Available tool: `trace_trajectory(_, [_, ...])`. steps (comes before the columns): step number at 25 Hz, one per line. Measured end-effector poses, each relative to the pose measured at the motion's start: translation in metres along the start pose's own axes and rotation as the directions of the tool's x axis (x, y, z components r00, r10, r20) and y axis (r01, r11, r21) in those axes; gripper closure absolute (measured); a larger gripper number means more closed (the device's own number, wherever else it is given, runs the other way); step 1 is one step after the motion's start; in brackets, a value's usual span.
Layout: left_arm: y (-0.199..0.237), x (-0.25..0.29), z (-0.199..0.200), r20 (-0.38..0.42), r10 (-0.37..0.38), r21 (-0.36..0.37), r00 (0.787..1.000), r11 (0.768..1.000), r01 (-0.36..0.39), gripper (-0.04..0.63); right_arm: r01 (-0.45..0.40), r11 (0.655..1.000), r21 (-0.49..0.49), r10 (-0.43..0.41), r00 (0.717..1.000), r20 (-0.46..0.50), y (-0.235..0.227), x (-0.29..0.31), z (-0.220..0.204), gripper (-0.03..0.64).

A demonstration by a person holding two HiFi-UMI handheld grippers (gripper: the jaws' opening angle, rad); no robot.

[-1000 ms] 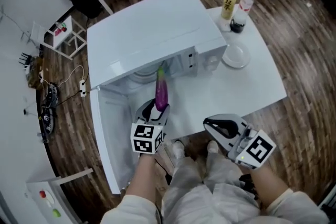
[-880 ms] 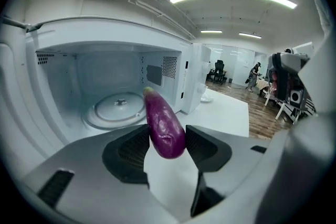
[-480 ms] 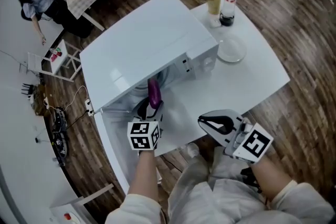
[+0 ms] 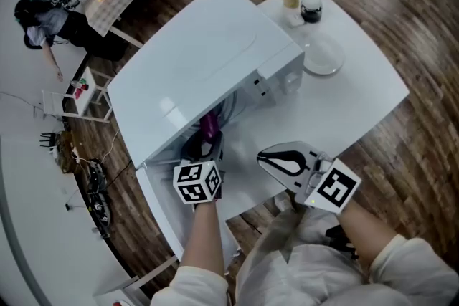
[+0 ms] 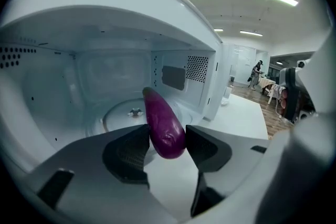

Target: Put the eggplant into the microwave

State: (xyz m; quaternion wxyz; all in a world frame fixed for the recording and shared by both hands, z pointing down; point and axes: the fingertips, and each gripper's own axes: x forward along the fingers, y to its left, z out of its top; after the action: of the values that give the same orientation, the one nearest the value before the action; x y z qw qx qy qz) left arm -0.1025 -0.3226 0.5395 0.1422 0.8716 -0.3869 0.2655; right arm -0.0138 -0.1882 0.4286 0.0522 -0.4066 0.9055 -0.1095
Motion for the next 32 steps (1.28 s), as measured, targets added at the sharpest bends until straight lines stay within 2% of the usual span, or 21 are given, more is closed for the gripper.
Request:
trace_trajectory(3, [0.009,0.005,-0.002,-0.015,0.025,-0.013,1.0,1.0,-0.025,0.38,0.007,1.0,0.014,-0.007,1.0,0.018,-0.002,0.003,-0.001,0.581])
trace_trajectory(10, [0.023,0.019,-0.004,-0.066,0.058,0.008,0.996,0.998,-0.058,0.38,0.035,0.999,0.024,-0.035,0.999,0.018,-0.01,-0.003,-0.004,0.581])
trace_trajectory(15, [0.026,0.025,-0.003,-0.077,0.076,0.036,0.994,0.997,-0.073,0.377,0.055,0.998,0.034,-0.056,0.998,0.023,-0.014,-0.004,-0.003,0.581])
trace_trajectory(25, [0.027,0.031,-0.003,-0.059,0.093,0.042,0.994,0.995,-0.091,0.377,0.049,0.998,0.029,-0.049,0.999,0.014,-0.011,0.0,-0.001,0.581])
trace_trajectory(32, [0.027,0.028,-0.005,-0.062,0.112,0.041,0.992,0.993,-0.109,0.314,0.046,0.998,0.031,-0.047,0.999,0.011,-0.012,-0.003,0.0,0.581])
